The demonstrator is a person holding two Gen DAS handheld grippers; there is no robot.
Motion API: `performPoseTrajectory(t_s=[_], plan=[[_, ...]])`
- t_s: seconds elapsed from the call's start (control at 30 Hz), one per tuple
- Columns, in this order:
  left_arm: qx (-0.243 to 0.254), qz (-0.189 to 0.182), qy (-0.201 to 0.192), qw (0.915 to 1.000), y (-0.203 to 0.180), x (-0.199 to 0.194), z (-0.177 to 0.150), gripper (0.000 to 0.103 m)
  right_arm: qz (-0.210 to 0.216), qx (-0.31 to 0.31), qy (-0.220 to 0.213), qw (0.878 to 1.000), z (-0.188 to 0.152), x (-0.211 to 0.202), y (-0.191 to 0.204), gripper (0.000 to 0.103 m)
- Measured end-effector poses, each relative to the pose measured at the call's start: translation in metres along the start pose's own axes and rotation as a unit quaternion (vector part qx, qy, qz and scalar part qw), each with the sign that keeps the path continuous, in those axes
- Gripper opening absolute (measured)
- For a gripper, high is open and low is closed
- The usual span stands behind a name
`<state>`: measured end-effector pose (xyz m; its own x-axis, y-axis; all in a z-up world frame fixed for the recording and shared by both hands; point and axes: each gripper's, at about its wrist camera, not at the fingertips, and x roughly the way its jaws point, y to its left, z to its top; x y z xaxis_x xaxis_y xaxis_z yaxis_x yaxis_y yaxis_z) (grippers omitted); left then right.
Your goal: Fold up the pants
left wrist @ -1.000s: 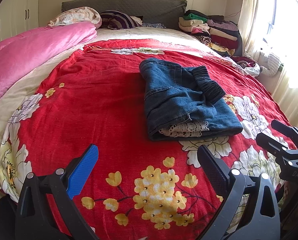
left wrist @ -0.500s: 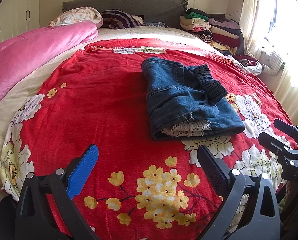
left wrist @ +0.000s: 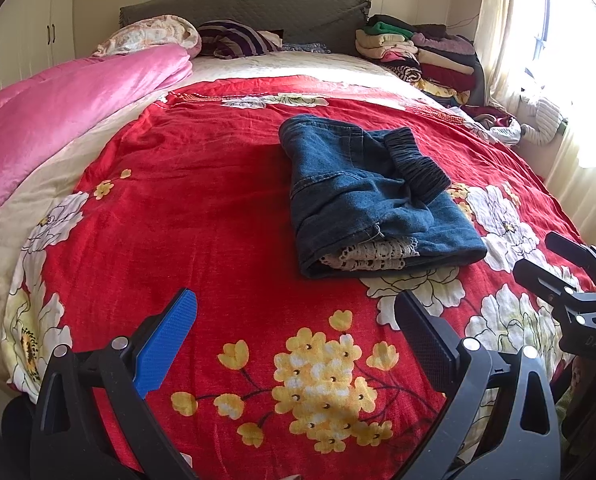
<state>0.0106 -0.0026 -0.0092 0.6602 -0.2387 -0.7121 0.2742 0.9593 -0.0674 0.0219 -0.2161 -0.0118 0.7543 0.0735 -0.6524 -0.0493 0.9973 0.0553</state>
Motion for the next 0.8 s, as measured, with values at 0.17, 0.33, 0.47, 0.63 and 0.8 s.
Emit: performPoseTrajectory(t_s=[0.17,0.33,0.47,0.63,0.8], plan=[[0.002,0.0,0.0,1.0,0.001,-0.002,0.001,0.099,-0.003,0.001,0.0,1.0,0.0,0.0,-0.003,0.094],[-0.004,0.045,0.013,0.9989,0.007,0.0,0.006,0.099,-0.009,0.005,0.001,1.0,0.003,0.0,-0.011,0.094],[-0.021,0.081,-0.005,0.9965,0.03,-0.005,0.013,0.099,-0.021,0.022,0.001,1.0,0.012,0.002,-0.035,0.094],[-0.077,0.116,0.015,0.9901,0.112,0.011,0.043,0.099,-0.048,0.075,-0.011,0.996,0.035,0.0,-0.103,0.094],[-0.151,0.191,0.053,0.9685,0.238,0.051,0.088,0.099,-0.136,0.144,0.02,0.98,0.053,0.031,-0.237,0.094]])
